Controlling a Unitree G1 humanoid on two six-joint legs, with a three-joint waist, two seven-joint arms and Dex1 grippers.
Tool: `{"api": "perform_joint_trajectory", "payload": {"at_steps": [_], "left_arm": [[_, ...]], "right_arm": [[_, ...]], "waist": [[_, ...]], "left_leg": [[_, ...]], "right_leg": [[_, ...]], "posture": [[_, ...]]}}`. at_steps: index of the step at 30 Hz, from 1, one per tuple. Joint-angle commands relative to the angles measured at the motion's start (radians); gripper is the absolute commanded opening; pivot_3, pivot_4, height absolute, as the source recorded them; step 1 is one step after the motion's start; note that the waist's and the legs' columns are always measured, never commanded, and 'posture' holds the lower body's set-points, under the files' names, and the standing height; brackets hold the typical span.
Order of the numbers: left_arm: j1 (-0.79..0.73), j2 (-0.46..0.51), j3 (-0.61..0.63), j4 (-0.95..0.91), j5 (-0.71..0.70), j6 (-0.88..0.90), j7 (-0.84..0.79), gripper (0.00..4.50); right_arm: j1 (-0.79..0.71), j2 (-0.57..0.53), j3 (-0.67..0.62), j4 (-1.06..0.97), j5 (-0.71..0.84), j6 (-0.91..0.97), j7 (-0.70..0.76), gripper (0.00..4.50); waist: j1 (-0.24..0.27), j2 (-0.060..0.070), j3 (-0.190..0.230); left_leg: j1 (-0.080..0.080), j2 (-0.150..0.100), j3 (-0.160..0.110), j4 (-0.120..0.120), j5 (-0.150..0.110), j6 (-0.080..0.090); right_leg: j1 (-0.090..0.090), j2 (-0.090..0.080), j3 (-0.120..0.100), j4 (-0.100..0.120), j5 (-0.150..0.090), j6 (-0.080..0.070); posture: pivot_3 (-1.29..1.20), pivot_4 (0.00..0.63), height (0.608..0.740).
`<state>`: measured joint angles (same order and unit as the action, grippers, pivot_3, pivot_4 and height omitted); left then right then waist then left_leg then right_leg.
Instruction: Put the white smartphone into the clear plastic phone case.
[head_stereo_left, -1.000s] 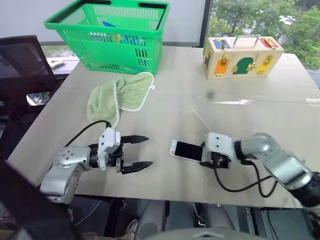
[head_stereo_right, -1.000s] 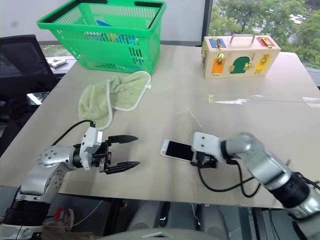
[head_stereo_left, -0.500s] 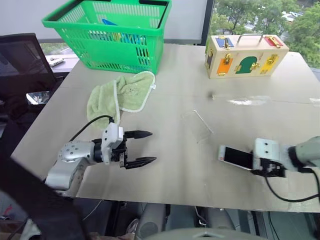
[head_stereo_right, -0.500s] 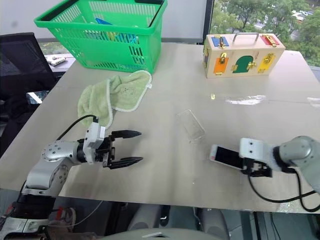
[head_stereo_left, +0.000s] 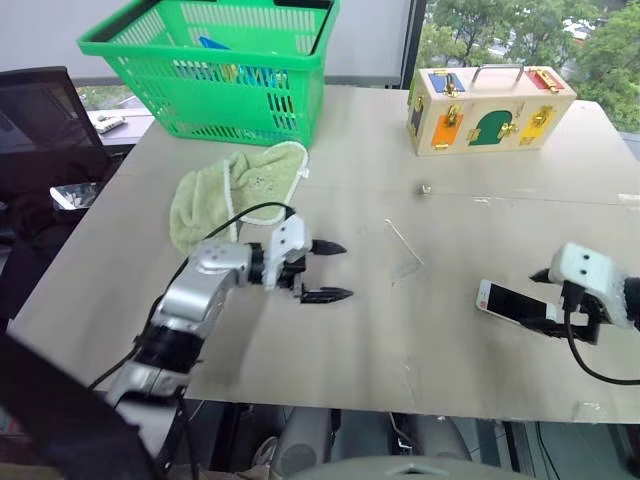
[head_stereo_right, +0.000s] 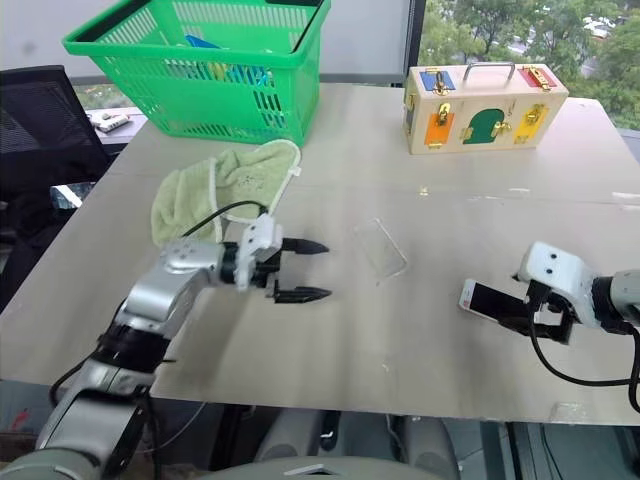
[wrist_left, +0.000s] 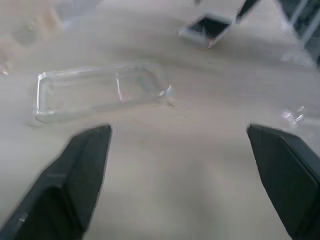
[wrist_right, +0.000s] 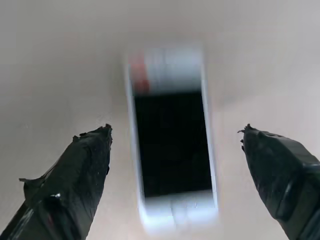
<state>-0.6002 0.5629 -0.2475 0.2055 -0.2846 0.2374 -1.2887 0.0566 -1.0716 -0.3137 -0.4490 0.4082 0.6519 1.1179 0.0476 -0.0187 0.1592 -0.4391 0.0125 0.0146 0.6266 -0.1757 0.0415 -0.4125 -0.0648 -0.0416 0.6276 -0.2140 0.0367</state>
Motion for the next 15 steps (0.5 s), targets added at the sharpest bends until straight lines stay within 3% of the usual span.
{"api": "perform_joint_trajectory", "payload": {"at_steps": [1, 7, 14, 15], "left_arm": [[-0.131, -0.036, -0.066, 0.175, 0.080, -0.108, -0.098, 4.50], [-0.412, -0.182, -0.146, 0.644, 0.231, -0.395, -0.196, 4.50], [-0.600, -0.288, -0.194, 1.003, 0.428, -0.595, -0.114, 4.50], [-0.611, -0.294, -0.207, 1.026, 0.460, -0.617, -0.102, 4.25]], "right_arm": [[0.044, 0.095, -0.198, -0.198, 0.194, 0.066, -0.029, 4.44], [0.185, 0.295, -0.288, -0.472, 0.293, 0.039, -0.204, 4.44], [0.325, 0.384, -0.275, -0.597, 0.301, 0.016, -0.380, 4.44], [0.346, 0.383, -0.269, -0.598, 0.304, -0.003, -0.400, 4.49]], "waist": [[-0.001, 0.000, 0.000], [-0.006, -0.001, 0.001], [-0.009, -0.002, 0.001], [-0.010, -0.002, 0.001]], "left_leg": [[-0.001, 0.000, -0.001, 0.002, -0.001, 0.001], [-0.009, 0.000, -0.002, 0.012, -0.004, 0.005], [-0.010, 0.000, -0.002, 0.017, -0.007, 0.010], [-0.010, 0.000, -0.002, 0.017, -0.007, 0.010]], "right_leg": [[0.001, 0.000, -0.001, 0.000, 0.000, 0.000], [-0.002, 0.000, -0.002, 0.000, 0.002, 0.003], [-0.002, -0.002, 0.001, 0.000, 0.004, 0.006], [-0.002, -0.002, 0.001, 0.000, 0.004, 0.007]], "posture": [[0.00, 0.150, 0.740], [0.00, 0.150, 0.740], [0.00, 0.150, 0.740], [0.00, 0.150, 0.740]]}}
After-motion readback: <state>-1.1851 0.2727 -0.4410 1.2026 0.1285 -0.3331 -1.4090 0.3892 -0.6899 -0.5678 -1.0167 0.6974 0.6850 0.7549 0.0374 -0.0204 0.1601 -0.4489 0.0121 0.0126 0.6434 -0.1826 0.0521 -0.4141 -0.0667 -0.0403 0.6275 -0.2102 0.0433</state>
